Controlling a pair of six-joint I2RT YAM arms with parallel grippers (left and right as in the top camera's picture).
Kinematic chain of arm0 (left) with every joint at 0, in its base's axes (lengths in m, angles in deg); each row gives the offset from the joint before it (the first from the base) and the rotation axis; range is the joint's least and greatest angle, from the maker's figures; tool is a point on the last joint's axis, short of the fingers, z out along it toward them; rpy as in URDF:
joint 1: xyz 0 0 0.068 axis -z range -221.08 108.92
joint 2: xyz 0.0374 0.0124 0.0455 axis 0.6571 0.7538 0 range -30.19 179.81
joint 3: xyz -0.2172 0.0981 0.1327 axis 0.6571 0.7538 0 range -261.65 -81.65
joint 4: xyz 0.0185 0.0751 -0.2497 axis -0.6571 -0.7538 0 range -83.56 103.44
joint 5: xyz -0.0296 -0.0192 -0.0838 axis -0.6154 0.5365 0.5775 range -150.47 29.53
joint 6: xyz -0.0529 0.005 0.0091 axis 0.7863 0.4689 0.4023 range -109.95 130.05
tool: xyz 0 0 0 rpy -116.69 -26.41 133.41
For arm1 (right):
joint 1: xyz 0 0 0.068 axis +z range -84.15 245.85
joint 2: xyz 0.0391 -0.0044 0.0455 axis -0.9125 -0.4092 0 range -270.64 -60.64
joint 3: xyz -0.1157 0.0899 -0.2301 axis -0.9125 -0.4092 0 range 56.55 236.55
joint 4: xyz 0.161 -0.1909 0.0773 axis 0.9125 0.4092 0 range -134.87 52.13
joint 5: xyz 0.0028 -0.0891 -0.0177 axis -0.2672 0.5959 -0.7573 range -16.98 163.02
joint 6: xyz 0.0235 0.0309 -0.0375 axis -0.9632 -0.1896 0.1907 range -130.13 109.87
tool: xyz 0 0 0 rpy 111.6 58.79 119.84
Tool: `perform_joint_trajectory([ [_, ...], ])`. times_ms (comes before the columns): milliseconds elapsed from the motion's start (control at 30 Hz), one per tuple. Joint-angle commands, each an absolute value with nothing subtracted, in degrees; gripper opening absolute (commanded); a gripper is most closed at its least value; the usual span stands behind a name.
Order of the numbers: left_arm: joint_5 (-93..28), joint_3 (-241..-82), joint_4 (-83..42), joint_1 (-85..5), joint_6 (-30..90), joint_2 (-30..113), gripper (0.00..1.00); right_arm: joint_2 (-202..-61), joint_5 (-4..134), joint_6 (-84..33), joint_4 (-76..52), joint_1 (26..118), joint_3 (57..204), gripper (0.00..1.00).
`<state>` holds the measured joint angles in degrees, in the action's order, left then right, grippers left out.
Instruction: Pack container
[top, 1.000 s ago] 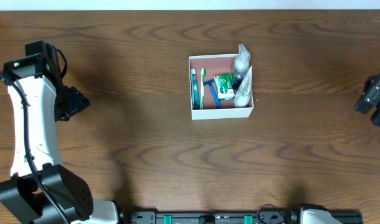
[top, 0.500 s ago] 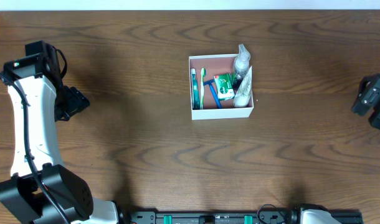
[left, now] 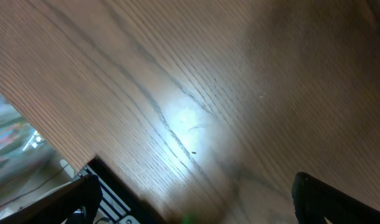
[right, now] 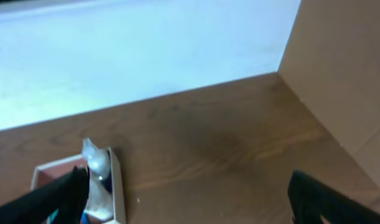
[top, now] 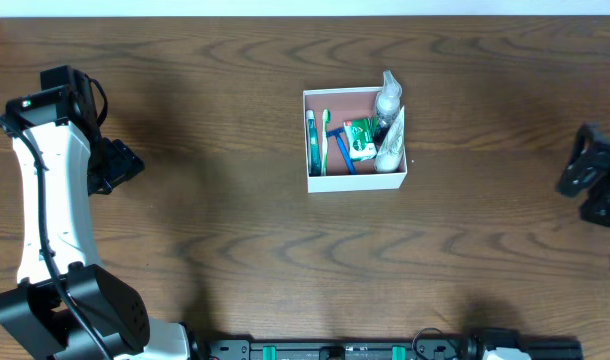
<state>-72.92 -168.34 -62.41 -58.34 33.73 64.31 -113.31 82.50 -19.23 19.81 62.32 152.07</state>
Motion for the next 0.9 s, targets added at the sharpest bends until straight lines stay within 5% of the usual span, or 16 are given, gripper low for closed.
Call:
perform_joint_trajectory([
  [0,-73.6,-168.3,-62.6,-58.6,33.0,64.6,0.98,-106.9,82.6,-16.7,13.6,62.9,140.6,0.99],
  [533,-73.6,-168.3,-62.6,-58.6,33.0,64.6,0.98,-84.5,79.9,-9.0,-29.8,66.9,90.9,0.99],
  [867,-73.6,-168.3,-62.6,-58.6,33.0,64.6,0.98,-70.9,79.9,-9.0,-33.9,67.2,76.7,0.99],
])
